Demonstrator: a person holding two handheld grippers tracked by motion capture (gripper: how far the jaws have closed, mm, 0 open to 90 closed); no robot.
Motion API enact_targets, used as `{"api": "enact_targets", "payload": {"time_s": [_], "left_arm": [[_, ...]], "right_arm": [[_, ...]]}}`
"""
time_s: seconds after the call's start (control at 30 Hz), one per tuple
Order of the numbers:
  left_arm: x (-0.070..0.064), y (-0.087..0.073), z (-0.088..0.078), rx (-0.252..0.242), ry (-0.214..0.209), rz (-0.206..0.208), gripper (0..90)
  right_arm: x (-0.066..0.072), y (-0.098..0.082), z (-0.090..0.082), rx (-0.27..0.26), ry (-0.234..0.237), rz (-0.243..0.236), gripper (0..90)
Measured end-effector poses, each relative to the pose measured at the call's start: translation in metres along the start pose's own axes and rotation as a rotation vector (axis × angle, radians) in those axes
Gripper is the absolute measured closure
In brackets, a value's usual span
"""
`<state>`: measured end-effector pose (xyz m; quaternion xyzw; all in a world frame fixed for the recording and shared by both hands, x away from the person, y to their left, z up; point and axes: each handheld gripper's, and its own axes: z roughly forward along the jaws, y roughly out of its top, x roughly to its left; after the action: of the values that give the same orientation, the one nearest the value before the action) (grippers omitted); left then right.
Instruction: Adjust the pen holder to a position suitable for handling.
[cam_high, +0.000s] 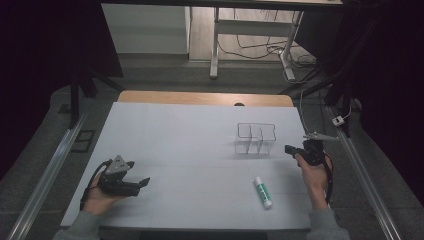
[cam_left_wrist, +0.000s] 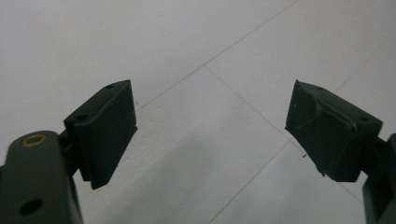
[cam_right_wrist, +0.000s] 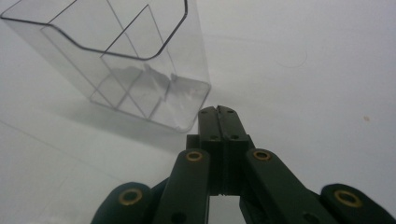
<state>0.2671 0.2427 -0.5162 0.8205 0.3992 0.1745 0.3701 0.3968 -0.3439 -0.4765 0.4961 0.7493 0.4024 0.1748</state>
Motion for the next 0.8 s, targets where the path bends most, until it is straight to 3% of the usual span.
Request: {"api": "enact_targets", "payload": {"time_s": [0.2, 0.5, 0.8], "left_arm": [[0.000, 0.000, 0.000, 0.001, 0.001, -0.002, 15.8], [0.000, 0.000, 0.001, 0.007, 0.002, 0.000, 15.7], [-0.001, 0.000, 0.001, 0.009, -0.001, 0.002, 15.6]], "right_arm": [[-0.006, 0.011, 0.021, 0.004, 0.001, 0.023, 90.0], [-0.004, 0.020, 0.045, 0.029, 0.003, 0.023, 90.0], [-0.002, 0.018, 0.052, 0.051, 0.026, 0.021, 90.0]]}}
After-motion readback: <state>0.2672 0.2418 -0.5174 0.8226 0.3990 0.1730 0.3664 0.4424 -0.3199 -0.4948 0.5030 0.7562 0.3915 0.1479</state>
